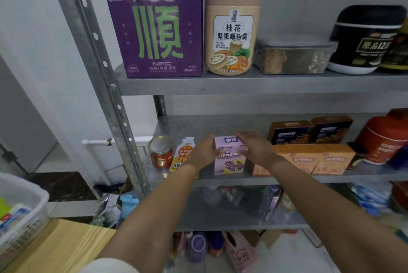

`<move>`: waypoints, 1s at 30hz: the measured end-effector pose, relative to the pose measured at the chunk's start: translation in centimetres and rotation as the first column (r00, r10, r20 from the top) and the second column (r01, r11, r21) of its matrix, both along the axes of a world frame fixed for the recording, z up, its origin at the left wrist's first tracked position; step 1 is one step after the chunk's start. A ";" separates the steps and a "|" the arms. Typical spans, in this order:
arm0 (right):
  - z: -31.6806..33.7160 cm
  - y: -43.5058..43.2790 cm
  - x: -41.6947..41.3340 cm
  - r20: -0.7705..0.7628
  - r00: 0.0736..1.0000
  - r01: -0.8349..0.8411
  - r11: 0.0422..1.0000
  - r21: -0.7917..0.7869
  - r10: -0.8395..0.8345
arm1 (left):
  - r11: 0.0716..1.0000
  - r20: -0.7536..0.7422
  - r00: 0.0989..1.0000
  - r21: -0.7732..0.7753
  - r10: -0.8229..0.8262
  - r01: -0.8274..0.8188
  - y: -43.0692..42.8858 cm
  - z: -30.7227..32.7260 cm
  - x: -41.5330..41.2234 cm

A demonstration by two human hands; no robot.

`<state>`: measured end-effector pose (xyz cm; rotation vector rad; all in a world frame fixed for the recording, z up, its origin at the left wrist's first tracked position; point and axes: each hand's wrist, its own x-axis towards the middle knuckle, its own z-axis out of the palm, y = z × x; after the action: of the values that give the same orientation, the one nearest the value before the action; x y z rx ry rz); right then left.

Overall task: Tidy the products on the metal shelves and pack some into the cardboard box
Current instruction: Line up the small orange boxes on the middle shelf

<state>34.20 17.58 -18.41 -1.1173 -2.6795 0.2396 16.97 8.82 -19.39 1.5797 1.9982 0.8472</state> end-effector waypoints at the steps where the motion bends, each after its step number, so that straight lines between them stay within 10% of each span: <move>1: -0.1 0.3 0.5 0.018 1.000 0.014 1.000 -0.005 -0.014 | 1.000 -0.014 1.000 -0.013 -0.010 0.010 0.2 0.2 0.0; 12: -1.7 2.7 6.2 0.302 0.948 0.083 0.994 0.070 -0.101 | 0.987 -0.588 0.796 -0.029 -0.143 0.156 2.6 0.9 4.0; 30: -2.3 4.9 7.5 0.246 0.965 0.068 0.992 0.103 -0.092 | 0.972 -0.727 0.664 -0.236 -0.175 -0.002 1.2 0.7 3.8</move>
<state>41.68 22.46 -20.73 -1.3017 -2.8179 -0.0450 20.82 10.07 -18.71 2.0723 2.3908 -0.1418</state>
